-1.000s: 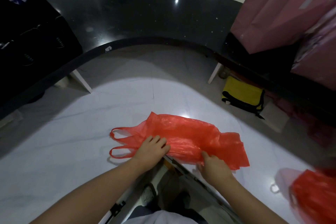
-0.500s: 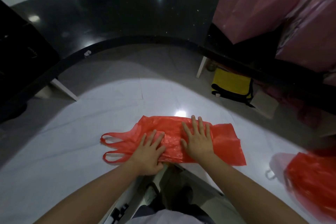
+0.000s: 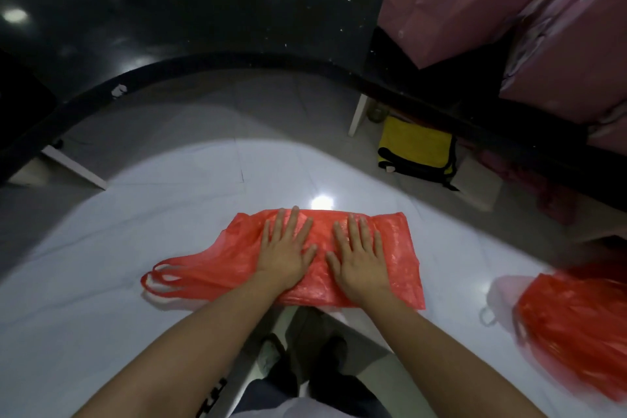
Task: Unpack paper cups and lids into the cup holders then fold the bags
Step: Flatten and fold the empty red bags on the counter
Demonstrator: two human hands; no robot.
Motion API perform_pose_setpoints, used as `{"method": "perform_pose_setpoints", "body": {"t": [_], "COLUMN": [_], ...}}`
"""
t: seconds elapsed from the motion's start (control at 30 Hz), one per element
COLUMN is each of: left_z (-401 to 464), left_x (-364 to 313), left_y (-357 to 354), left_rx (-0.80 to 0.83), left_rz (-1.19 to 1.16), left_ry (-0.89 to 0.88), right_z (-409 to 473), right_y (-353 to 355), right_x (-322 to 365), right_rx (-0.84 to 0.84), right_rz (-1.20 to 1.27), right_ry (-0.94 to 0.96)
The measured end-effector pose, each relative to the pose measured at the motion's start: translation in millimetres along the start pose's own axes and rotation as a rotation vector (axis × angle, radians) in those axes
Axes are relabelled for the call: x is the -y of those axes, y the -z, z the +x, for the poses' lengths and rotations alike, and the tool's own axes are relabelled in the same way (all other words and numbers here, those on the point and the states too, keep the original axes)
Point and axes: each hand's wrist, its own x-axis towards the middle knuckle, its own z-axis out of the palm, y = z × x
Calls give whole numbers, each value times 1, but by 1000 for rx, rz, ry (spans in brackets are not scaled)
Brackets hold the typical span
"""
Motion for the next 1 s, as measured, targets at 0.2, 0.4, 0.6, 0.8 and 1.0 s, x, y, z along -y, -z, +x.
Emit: {"method": "perform_pose_setpoints", "body": {"t": [0.2,0.4,0.6,0.8,1.0], "left_z": [5,2,-3,0,1], "left_x": [39,55,-15,-59,-6], "left_y": [-14,-6,9,-23,-31], "left_rx": [-144,-110,-207,-103,-209], "left_rz": [22,33,-19,-3,10], "left_ry": [-26,26,-84,-73,-57], "right_z": [-5,-8,3,13,14], "right_y": [-17,-14,2,-18,-23], "right_x": [-61,-67,-29,-27,-35], "right_rx": [-66,-58,-207,-74,-127], "right_rz": [44,19,140,112,73], "right_ry": [-62,-85,-41,-41,-59]}}
